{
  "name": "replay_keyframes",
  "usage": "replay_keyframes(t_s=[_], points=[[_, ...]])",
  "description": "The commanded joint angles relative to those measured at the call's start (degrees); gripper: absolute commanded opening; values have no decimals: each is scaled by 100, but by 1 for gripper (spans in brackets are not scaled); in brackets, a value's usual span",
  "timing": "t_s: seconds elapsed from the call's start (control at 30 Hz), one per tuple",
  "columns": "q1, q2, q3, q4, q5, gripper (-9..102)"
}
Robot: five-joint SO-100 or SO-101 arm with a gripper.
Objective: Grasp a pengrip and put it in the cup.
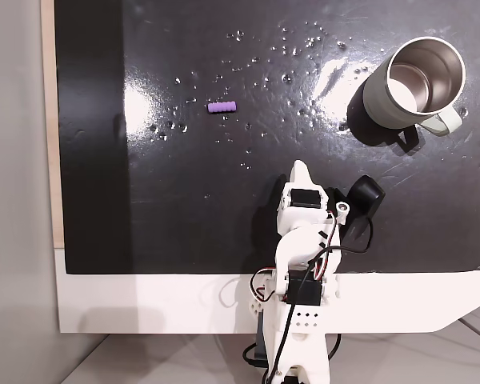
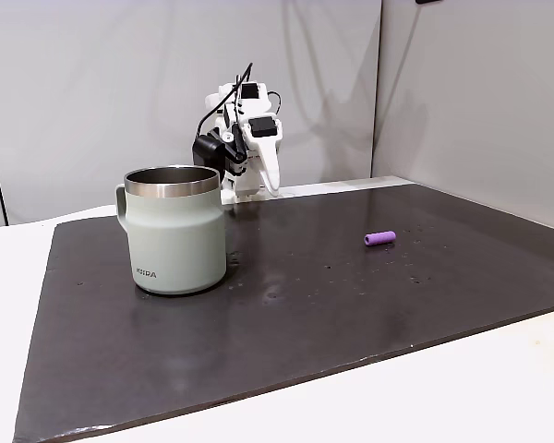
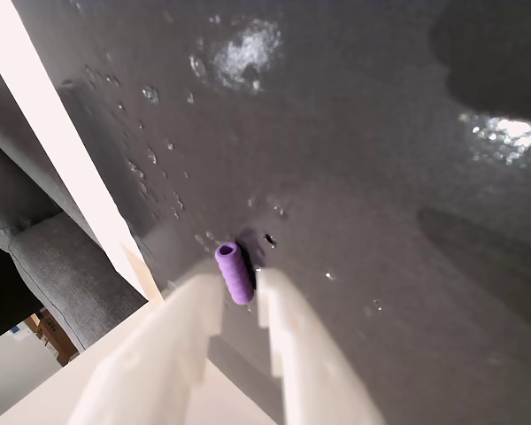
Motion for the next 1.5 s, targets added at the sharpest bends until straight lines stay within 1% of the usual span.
replay_keyframes(t_s=[0.0, 0.07, 0.13, 0.23, 0.43, 0.57, 0.67, 0.77, 1.0, 1.2, 1.37, 1.47], points=[[-53, 44, -35, -123, -53, 0], [-62, 44, -88, -97, -62, 0], [-105, 44, -448, 132, -97, 0], [-281, 44, -1063, 185, -255, 0], [-1441, 26, -2294, 598, -861, 0], [-2487, -44, -2918, 967, -1441, 0], [-3217, -369, -3366, 1292, -1811, 0], [-3691, -1020, -3858, 1503, -2039, 0], [-3946, -2856, -5098, 1556, -2074, 0], [-4017, -4667, -6434, 1890, -2083, 2], [-4034, -5827, -7515, 2145, -1714, 8], [-4017, -6671, -8332, 2470, -1415, 13]])
